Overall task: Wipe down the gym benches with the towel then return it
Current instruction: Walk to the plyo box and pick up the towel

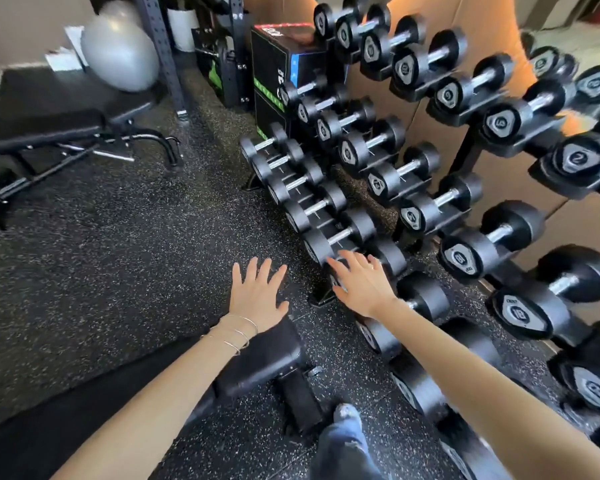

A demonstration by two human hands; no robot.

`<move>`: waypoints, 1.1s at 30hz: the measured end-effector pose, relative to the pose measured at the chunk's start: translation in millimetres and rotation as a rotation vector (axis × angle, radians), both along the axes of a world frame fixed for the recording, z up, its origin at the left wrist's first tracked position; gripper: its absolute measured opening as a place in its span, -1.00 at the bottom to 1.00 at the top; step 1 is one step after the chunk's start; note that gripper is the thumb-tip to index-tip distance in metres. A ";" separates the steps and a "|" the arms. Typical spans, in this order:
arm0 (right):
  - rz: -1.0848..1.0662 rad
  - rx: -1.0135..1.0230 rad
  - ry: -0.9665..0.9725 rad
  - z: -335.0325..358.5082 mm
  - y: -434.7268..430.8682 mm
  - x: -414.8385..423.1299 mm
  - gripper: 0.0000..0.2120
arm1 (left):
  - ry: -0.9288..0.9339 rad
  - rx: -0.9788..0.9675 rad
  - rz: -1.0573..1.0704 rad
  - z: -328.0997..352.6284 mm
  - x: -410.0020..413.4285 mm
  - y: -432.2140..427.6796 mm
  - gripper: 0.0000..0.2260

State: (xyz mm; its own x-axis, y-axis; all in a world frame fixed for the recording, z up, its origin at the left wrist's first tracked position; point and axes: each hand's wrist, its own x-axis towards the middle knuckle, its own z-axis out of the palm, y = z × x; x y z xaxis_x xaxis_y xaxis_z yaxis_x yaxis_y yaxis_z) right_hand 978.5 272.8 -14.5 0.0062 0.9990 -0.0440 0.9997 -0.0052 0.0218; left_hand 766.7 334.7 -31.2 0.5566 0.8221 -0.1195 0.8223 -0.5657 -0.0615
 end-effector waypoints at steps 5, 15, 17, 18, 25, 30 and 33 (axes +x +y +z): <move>0.102 -0.027 0.027 -2.6 56.7 69.9 -0.45 | 0.009 -0.016 0.060 9.5 79.7 35.4 -0.36; 0.217 -0.105 0.014 -10.3 127.6 118.2 -0.43 | 0.048 -0.053 0.225 2.9 116.2 74.0 -0.35; 0.216 -0.106 0.025 -14.5 133.3 116.3 -0.43 | 0.055 -0.051 0.228 1.1 112.3 77.5 -0.35; 0.208 -0.118 0.033 -16.0 135.6 114.2 -0.43 | 0.059 -0.055 0.223 0.7 110.6 78.7 -0.35; 0.201 -0.140 0.028 -24.1 153.1 94.9 -0.43 | 0.044 -0.079 0.235 -6.5 95.9 99.3 -0.35; 0.247 -0.154 0.007 -33.1 184.7 90.6 -0.43 | 0.043 -0.107 0.266 -13.2 94.1 126.4 -0.35; 0.290 -0.156 -0.012 -38.4 223.5 96.5 -0.43 | 0.028 -0.106 0.313 -19.4 98.5 157.4 -0.35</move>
